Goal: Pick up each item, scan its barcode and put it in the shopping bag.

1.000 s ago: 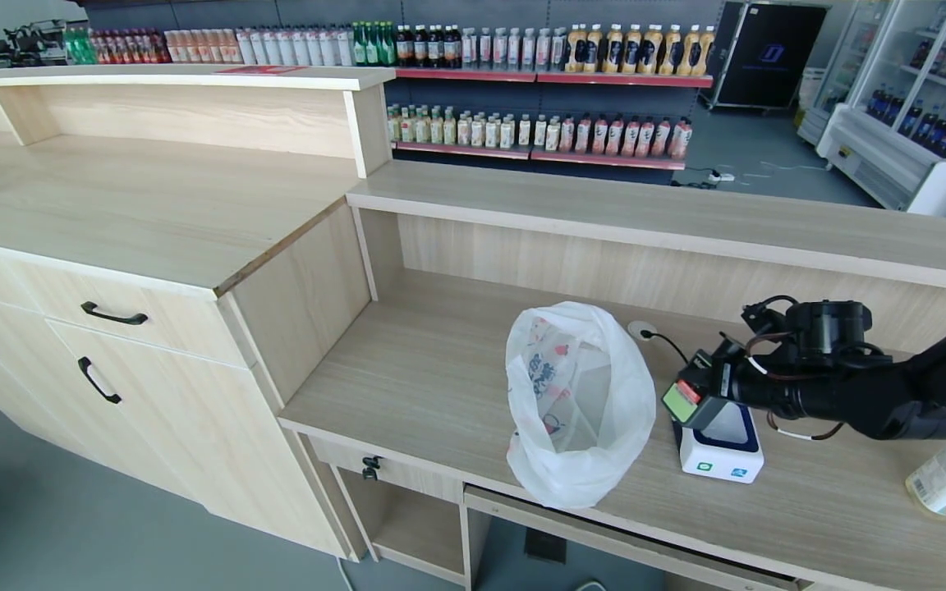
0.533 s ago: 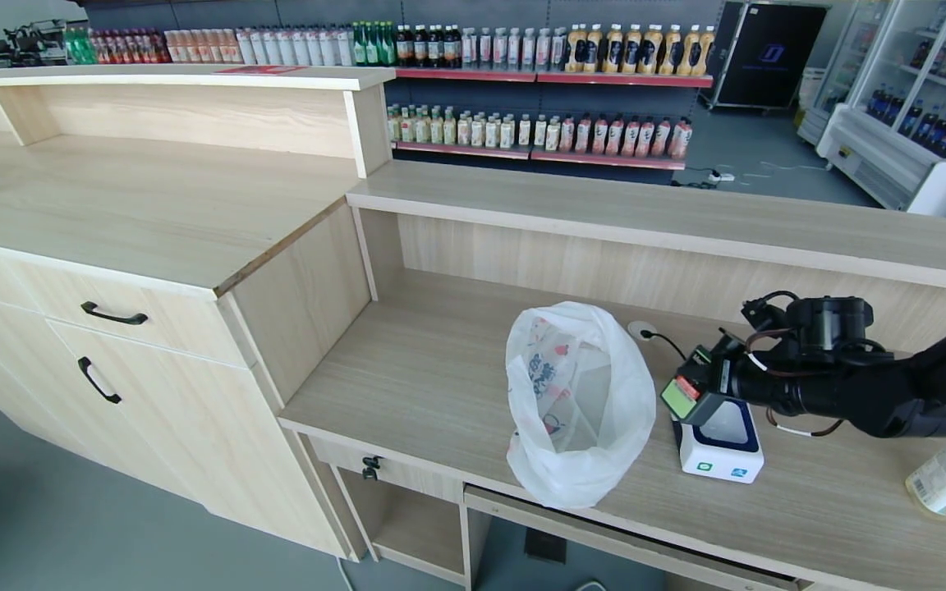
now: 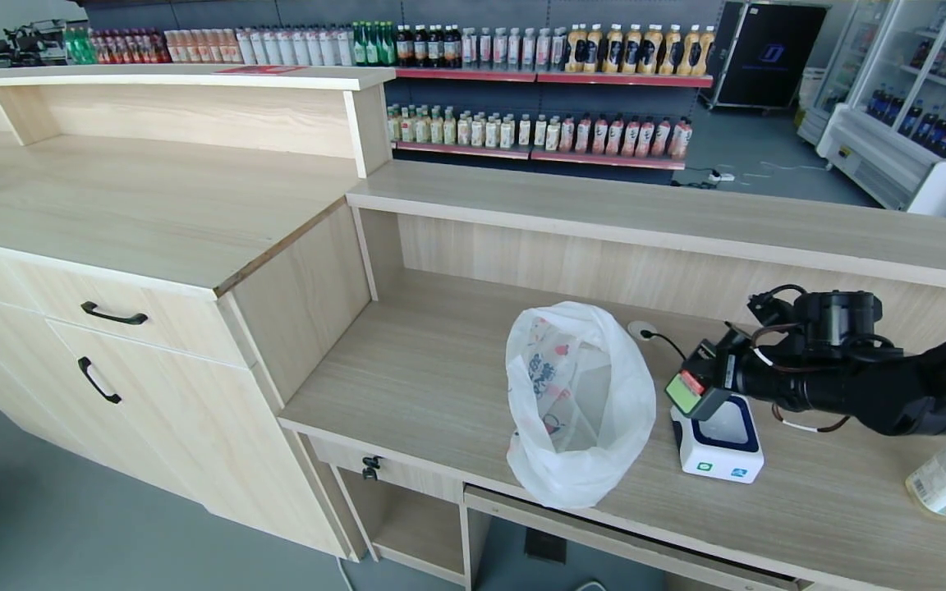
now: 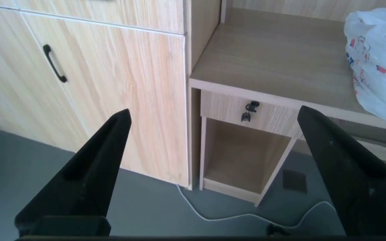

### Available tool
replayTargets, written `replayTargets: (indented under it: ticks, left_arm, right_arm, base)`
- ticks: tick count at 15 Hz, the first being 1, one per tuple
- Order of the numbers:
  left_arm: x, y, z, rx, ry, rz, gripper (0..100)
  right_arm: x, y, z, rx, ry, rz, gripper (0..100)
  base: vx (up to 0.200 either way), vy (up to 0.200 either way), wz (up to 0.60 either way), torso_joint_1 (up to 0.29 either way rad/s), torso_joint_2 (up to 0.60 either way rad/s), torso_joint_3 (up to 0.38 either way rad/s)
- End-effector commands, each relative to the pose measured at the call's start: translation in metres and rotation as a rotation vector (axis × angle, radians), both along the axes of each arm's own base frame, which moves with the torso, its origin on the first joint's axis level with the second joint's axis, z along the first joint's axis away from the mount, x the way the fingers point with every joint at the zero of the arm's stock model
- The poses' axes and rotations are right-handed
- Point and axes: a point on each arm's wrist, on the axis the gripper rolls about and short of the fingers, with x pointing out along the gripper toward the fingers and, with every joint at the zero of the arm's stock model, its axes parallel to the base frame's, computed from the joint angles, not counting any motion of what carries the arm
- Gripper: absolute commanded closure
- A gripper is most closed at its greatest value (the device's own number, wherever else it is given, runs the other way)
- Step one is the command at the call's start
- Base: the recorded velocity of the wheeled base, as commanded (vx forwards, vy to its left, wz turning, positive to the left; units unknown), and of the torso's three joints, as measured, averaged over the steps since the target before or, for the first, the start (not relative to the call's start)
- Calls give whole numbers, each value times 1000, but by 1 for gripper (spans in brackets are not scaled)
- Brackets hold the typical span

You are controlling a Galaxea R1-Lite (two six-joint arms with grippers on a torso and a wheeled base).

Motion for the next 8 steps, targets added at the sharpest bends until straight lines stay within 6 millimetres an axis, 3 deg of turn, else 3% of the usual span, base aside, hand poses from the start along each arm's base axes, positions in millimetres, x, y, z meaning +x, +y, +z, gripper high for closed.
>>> replayTargets:
  ticks: [1,2,4,7,8]
  left_arm:
    - [0,0,0,0,-1,0,0]
    - [0,0,0,0,-1,0,0]
    - [0,0,0,0,-1,0,0]
    - [0,0,0,0,-1,0,0]
    - [0,0,0,0,-1,0,0]
  right_arm:
    - [-4,-2,21,-60,-77,-9,100]
    - [-10,-5,36,-166,-145,5,100]
    - [-53,-29,62,-547,-289,61,100]
    - [-121,-69,61,-920,-351,32,100]
    - [-125,-72,66,-960,-364,28,100]
  base:
    - [0,0,0,0,0,0]
    - [0,0,0,0,0,0]
    - [0,0,0,0,0,0]
    - [0,0,0,0,0,0]
    - [0,0,0,0,0,0]
